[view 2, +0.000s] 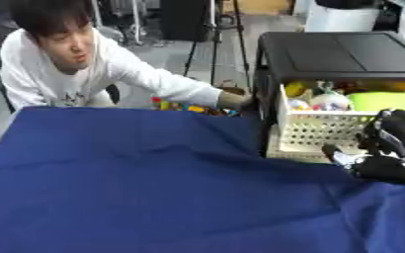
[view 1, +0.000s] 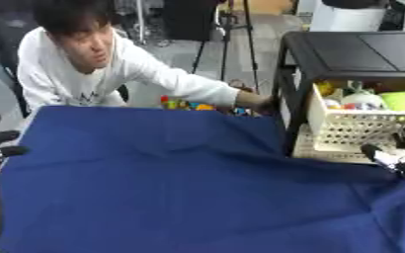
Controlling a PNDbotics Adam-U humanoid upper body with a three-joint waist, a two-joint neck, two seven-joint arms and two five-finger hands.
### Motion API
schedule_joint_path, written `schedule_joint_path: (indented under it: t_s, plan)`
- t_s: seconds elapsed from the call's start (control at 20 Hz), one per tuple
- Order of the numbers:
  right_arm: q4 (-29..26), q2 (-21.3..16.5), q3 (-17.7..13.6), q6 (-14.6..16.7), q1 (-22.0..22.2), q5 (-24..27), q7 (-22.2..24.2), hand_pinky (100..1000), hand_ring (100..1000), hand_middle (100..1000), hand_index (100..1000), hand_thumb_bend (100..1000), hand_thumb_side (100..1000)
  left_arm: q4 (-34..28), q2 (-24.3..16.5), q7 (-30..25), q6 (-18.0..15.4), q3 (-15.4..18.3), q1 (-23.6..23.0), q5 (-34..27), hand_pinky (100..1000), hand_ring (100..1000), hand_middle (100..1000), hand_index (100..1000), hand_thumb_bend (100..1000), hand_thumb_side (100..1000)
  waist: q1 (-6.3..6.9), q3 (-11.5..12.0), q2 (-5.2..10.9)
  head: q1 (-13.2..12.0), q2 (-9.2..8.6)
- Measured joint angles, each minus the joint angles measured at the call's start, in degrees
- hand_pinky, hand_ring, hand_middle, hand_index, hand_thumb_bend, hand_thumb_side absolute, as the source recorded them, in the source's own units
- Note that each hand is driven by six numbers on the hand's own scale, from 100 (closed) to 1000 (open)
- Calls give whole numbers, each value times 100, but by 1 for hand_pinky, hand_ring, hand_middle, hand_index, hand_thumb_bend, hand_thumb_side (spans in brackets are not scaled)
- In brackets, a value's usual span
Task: Pick up objects from table and place into drawer.
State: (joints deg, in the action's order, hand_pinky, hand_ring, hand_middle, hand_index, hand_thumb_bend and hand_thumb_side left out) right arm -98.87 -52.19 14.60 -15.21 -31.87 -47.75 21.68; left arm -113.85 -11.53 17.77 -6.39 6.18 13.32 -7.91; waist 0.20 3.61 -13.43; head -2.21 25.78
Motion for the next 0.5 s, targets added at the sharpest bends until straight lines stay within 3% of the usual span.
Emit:
schedule_joint_path:
  t_s: [0.5]
  plan:
    - [67,0,-16,-3,-89,-2,-64,141,566,722,846,446,970,0,1,-26,-8,0,26,14,548,624,694,894,394,984,-33,74,-76,59,-27]
